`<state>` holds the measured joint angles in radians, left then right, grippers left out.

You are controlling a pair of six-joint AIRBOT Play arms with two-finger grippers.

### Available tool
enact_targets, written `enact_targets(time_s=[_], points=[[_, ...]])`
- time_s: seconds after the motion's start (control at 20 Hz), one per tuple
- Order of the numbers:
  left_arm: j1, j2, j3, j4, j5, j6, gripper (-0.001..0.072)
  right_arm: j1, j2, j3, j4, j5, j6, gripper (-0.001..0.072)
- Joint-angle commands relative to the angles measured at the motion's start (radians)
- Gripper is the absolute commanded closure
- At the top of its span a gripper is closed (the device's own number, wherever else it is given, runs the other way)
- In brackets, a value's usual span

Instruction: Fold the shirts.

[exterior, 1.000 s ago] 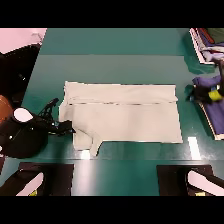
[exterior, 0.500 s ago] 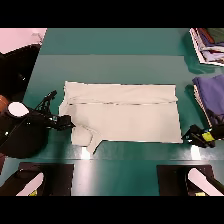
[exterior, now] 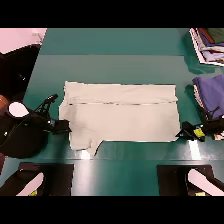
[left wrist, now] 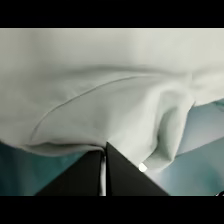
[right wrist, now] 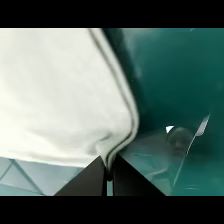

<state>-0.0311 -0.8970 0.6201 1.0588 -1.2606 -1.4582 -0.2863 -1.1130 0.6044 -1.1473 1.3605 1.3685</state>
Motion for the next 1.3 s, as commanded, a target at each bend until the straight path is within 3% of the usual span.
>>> enact_targets(time_s=[0.0,0.25,0.35,0.6,0.85,1.05,1.25], points=[[0.0,0.084,0.001,0.112,-0.102,-0.038,0.0682,0.07,0.059,0.052,-0.064,0.076,-0.008,0.0694],[0.0,0.282,0.015,0.098,-0.315,-0.14,0.0681,0.075,0.262,0.111,-0.172,0.235,-0.008,0.0694],[0.0,0.277,0.073,0.085,-0.324,-0.14,0.0682,0.082,0.296,0.157,-0.17,0.227,-0.007,0.0695],[0.0,0.154,0.213,0.12,-0.072,-0.064,0.0681,0.185,0.114,0.354,-0.157,0.1,-0.003,0.0695],[0.001,-0.139,0.346,0.121,0.18,0.024,0.068,0.277,-0.185,0.594,-0.154,0.053,0.006,0.0694],[0.001,-0.332,0.436,0.12,0.312,0.026,0.068,0.303,-0.365,0.759,-0.151,0.043,0.011,0.0694],[0.001,-0.407,0.467,0.114,0.336,0.018,0.0677,0.282,-0.491,0.877,-0.008,0.027,0.004,0.068]])
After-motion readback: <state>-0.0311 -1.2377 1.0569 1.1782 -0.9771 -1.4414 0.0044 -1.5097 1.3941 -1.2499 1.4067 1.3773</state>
